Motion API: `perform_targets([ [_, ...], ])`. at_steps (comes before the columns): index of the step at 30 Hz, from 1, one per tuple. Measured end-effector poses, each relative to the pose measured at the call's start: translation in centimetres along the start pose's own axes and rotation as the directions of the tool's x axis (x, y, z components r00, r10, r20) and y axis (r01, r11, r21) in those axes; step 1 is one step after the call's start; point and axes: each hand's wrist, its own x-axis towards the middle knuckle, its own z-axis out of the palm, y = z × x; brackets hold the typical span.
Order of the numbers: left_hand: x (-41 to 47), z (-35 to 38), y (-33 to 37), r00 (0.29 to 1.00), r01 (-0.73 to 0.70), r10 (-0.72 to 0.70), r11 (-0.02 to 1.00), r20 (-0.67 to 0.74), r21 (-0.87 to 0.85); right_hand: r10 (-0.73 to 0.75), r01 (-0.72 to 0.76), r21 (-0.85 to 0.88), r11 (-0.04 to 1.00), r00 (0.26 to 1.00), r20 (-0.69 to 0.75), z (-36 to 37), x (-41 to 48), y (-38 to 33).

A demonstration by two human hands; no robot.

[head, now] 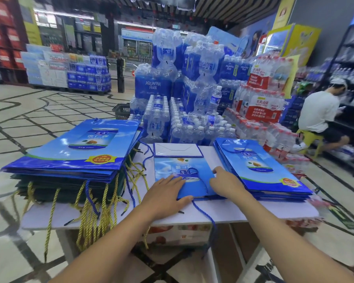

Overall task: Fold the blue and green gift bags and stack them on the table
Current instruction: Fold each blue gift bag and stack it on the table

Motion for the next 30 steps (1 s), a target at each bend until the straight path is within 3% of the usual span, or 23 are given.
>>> perform_targets([
  [3, 0.1, -0.3, 0.0, 1.000, 0.001, -0.001, 0.999, -0.010, -0.054, 0.123, -0.120, 0.398, 0.910, 0.992, 0.017, -1.1, -0.1, 0.1],
  [7, 0.6, -1.1, 0.4, 0.998, 0.019, -0.039, 0.944, -0.053, -0.330, 0.154, -0.127, 0.842, 0.524, 0.987, 0.053, -2.4, -0.9, -0.6],
  [9, 1.0, -2.5, 1.3, 0.997, 0.021, -0.060, 0.855, -0.058, -0.519, 0.107, -0.014, 0.924, 0.383, 0.994, -0.030, -3.7, -1.3, -1.5],
  [12, 2.0, -5.5, 3.4, 0.995, -0.006, -0.063, 0.725, -0.076, -0.689, 0.038, 0.181, 0.941, 0.287, 0.979, -0.200, -6.4, -1.9, -2.9],
  [14, 2.8, -7.5, 4.8, 0.996, 0.007, -0.073, 0.602, -0.047, -0.799, -0.032, 0.289, 0.911, 0.296, 0.956, -0.293, -8.1, -2.3, -3.7],
  [16, 3.1, -9.3, 5.9, 0.993, 0.062, -0.118, 0.424, 0.012, -0.904, -0.136, 0.381, 0.848, 0.370, 0.925, -0.356, -9.0, -2.9, -4.5],
  [19, 3.4, -10.4, 5.8, 0.984, 0.081, -0.171, 0.181, 0.050, -0.980, -0.296, 0.482, 0.759, 0.437, 0.874, -0.385, -8.8, -3.9, -5.4],
  [21, 3.1, -10.3, 5.1, 0.978, 0.122, -0.185, 0.114, 0.099, -0.986, -0.350, 0.497, 0.727, 0.474, 0.864, -0.362, -7.6, -4.0, -5.4],
  [25, 2.3, -8.3, 3.3, 0.957, 0.219, -0.234, 0.195, 0.172, -0.956, -0.447, 0.475, 0.658, 0.584, 0.865, -0.227, -3.2, -4.1, -4.6],
  [28, 2.1, -6.2, 2.0, 0.908, 0.294, -0.371, 0.238, 0.194, -0.926, -0.495, 0.454, 0.609, 0.651, 0.861, -0.113, 0.1, -3.9, -4.5],
  [29, 2.1, -5.5, 1.5, 0.891, 0.311, -0.420, 0.296, 0.170, -0.903, -0.500, 0.436, 0.621, 0.651, 0.862, -0.081, 0.8, -3.9, -4.4],
  [30, 2.1, -5.0, 0.8, 0.886, 0.316, -0.453, 0.424, 0.103, -0.849, -0.496, 0.418, 0.634, 0.650, 0.866, -0.063, 1.3, -3.8, -4.4],
])
